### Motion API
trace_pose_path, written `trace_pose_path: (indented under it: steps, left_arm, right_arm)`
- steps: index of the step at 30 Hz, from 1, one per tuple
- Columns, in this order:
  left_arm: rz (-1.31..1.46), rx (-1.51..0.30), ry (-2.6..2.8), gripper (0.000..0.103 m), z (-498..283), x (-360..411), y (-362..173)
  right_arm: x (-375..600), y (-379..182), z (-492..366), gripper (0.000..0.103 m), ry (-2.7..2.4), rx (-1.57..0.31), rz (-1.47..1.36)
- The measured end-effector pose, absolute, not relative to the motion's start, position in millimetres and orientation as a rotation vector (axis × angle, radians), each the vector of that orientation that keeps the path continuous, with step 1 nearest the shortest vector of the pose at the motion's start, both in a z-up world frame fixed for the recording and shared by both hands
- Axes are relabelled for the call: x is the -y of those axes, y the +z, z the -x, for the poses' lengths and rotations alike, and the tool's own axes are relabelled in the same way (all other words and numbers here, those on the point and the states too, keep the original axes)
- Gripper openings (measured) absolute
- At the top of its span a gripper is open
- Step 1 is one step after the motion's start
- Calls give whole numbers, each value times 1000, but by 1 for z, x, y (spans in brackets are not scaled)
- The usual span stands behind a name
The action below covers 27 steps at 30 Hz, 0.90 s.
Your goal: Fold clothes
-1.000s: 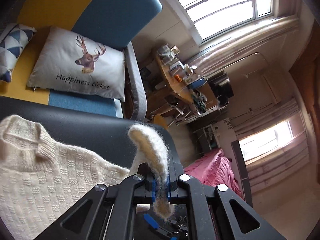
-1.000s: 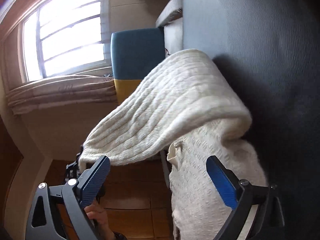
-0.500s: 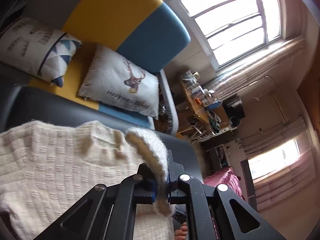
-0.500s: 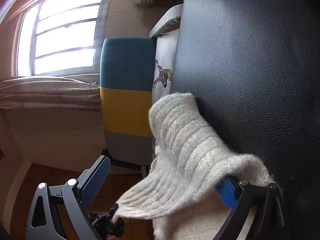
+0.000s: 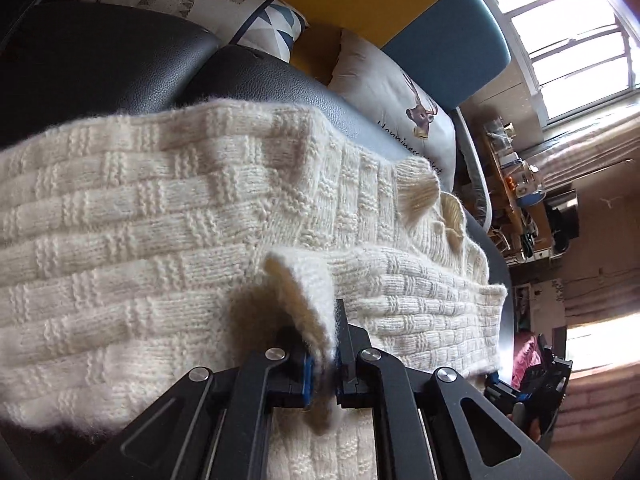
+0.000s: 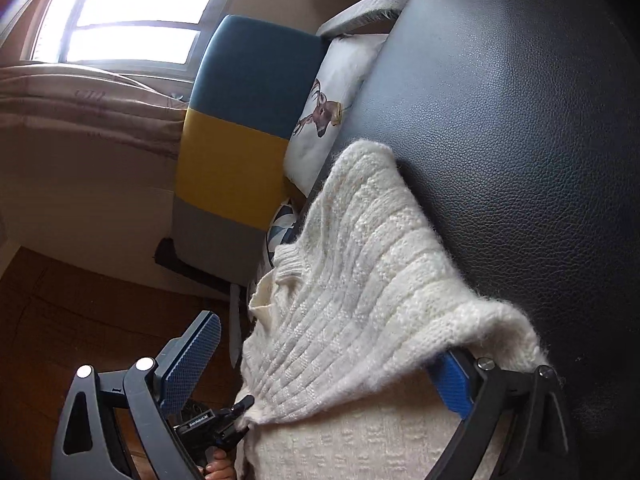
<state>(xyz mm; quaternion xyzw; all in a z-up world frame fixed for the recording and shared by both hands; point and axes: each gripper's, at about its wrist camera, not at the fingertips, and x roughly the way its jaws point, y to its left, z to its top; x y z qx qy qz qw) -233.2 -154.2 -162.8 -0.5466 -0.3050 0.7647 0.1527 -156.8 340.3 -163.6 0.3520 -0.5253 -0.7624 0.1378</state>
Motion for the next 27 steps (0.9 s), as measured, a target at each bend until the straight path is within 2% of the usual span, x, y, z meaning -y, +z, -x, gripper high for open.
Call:
trace_pose_path:
  steps: [4, 9, 11, 15, 19, 24, 27]
  left_arm:
    - [1574, 1026, 2095, 17, 232, 166, -167]
    - [1566, 1113, 1998, 27, 231, 174, -170]
    - [1567, 1065, 2018, 27, 232, 170, -165]
    - [1489, 837, 2188, 14, 235, 159, -134]
    - [1389, 709, 2335, 13, 245, 161, -108]
    - [1539, 713, 2310, 10, 257, 172, -140]
    - [1530, 821, 2250, 21, 252, 181, -147]
  right_arm:
    - [-328, -157, 142, 98, -2223, 1341, -1119]
    - [-303, -138, 124, 98, -2337, 1001, -1228]
    - [-293, -126, 129, 98, -2391, 895, -1217]
    - [-277, -111, 151, 98, -2484, 733, -1181]
    - [-253, -134, 177, 98, -2520, 631, -1350]
    - [-236, -143, 167, 100, -2588, 470, -1312]
    - [-237, -144, 164, 100, -2595, 466, -1279]
